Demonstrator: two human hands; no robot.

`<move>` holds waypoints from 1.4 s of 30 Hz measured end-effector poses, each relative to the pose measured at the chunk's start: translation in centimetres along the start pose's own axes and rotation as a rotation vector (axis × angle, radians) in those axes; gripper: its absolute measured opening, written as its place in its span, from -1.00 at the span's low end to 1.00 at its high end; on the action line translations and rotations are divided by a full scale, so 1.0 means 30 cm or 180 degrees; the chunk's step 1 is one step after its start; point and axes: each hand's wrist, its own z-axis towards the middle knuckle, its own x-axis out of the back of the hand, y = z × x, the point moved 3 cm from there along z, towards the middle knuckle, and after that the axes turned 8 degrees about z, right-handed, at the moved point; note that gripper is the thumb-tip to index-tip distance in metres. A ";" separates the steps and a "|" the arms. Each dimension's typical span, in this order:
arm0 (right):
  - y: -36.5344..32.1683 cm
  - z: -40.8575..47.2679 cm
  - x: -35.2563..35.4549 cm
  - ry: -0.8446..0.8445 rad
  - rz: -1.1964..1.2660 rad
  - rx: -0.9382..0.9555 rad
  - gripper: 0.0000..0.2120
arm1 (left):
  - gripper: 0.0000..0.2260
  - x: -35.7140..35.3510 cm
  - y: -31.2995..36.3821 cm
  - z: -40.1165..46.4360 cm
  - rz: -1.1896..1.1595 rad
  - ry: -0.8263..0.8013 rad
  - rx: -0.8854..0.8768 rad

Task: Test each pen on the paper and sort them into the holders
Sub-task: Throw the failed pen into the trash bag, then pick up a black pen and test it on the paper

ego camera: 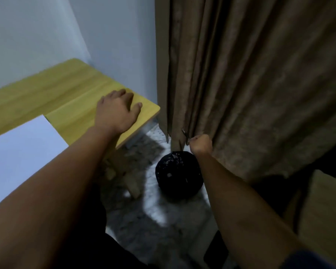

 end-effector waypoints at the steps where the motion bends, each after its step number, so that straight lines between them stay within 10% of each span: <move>1: 0.025 0.005 -0.018 -0.0002 -0.0089 -0.0037 -0.81 | -0.55 -0.011 -0.002 0.006 0.0059 0.0019 -0.0015; 13: 0.066 0.018 -0.048 0.0073 -0.0376 -0.0142 -0.59 | -0.50 -0.048 -0.011 0.013 0.0170 0.0056 -0.0001; 18: -0.017 -0.011 -0.001 -0.0007 -0.0379 0.0033 -0.80 | -0.44 -0.052 -0.014 0.011 0.0108 -0.0059 0.0070; 30: -0.613 -0.337 0.130 0.0303 -0.0382 0.1399 -0.75 | -0.49 0.210 -0.082 -0.126 0.0089 -0.0190 0.0424; 42: -1.082 -1.118 -0.522 -0.0927 -0.0665 0.3130 -0.80 | -0.67 0.705 -0.806 -0.752 0.0614 0.0243 0.1860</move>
